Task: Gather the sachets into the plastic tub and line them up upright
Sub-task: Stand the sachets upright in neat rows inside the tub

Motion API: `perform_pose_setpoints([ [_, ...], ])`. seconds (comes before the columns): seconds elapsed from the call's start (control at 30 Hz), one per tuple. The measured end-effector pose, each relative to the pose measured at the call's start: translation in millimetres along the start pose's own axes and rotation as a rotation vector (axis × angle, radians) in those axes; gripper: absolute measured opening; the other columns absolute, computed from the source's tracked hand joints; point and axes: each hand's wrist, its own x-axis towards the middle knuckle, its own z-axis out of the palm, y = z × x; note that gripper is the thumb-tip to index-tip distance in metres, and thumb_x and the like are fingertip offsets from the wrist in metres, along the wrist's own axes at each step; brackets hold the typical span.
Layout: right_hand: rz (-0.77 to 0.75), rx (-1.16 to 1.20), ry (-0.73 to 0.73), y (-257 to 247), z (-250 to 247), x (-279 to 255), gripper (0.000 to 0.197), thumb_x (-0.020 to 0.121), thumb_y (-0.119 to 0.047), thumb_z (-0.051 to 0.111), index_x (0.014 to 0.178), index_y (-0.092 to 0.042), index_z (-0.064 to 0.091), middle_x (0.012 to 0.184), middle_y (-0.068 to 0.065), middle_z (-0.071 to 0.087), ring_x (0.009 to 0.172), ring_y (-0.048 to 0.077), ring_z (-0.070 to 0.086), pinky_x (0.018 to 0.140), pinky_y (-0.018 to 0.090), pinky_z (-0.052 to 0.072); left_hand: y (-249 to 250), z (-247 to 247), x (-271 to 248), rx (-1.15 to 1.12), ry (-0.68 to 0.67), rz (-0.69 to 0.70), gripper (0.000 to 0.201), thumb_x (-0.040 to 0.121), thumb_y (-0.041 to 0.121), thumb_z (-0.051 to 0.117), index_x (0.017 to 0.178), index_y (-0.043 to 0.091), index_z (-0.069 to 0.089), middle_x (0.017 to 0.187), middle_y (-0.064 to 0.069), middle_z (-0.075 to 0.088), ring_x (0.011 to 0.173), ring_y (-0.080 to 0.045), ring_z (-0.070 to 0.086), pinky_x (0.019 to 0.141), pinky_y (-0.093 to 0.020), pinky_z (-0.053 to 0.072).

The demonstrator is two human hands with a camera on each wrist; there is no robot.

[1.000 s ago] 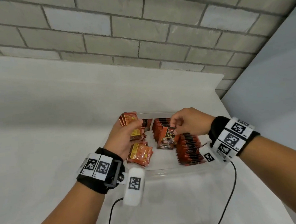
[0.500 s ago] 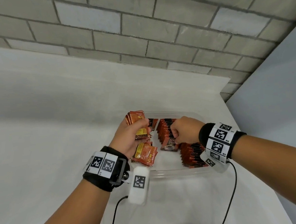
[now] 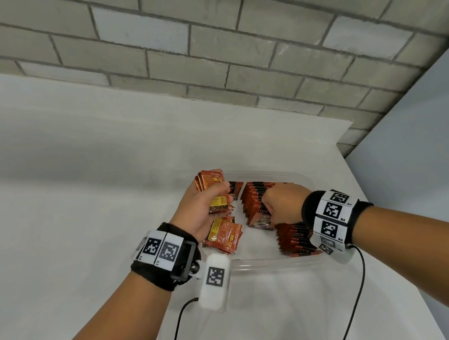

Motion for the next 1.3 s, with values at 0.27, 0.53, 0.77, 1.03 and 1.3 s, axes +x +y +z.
perform_pose_setpoints([
  [0.27,-0.009,0.032,0.046,4,0,-2,0.016,0.084,-0.022,0.066,0.086,-0.014,0.052,0.074,-0.003,0.05,0.074,0.019,0.053,0.051,0.023,0.035,0,0,-1,-0.001,-0.003,-0.008,0.013,0.087,0.013,0.063,0.099,0.015,0.059,0.083,-0.005,0.065,0.075,-0.017,0.067,0.076,-0.035,0.054],
  [0.53,0.028,0.155,0.068,7,-7,-9,0.025,0.082,-0.032,0.07,0.089,-0.018,0.05,0.072,-0.006,0.048,0.06,0.009,0.043,0.05,0.023,0.032,2,0,-2,-0.027,-0.049,-0.021,0.014,0.088,0.017,0.06,0.1,0.01,0.061,0.086,-0.012,0.068,0.073,-0.022,0.068,0.074,-0.038,0.056],
  [0.77,-0.049,0.873,0.332,0,-28,-37,0.026,0.089,-0.045,0.058,0.104,-0.024,0.058,0.088,0.0,0.062,0.067,0.01,0.055,0.061,0.023,0.043,5,1,-8,0.011,-0.16,-0.054,0.023,0.084,0.007,0.06,0.106,0.008,0.064,0.094,-0.016,0.072,0.082,-0.028,0.071,0.073,-0.04,0.059],
  [1.03,-0.184,1.115,0.42,-7,-19,-45,0.031,0.085,-0.02,0.069,0.113,-0.025,0.057,0.081,-0.007,0.063,0.071,0.013,0.06,0.074,0.032,0.051,-1,15,-8,0.014,-0.211,-0.074,0.042,0.081,0.032,0.07,0.116,0.009,0.063,0.108,-0.019,0.068,0.092,-0.03,0.068,0.078,-0.043,0.056],
  [1.3,-0.25,0.873,0.594,-1,-22,-59,0.021,0.079,-0.017,0.074,0.077,-0.03,0.058,0.09,-0.01,0.056,0.081,0.006,0.053,0.072,0.017,0.041,-1,20,-7,-0.168,-0.134,-0.064,0.037,0.08,0.027,0.06,0.112,0.008,0.06,0.098,-0.018,0.068,0.077,-0.027,0.068,0.068,-0.038,0.058],
])
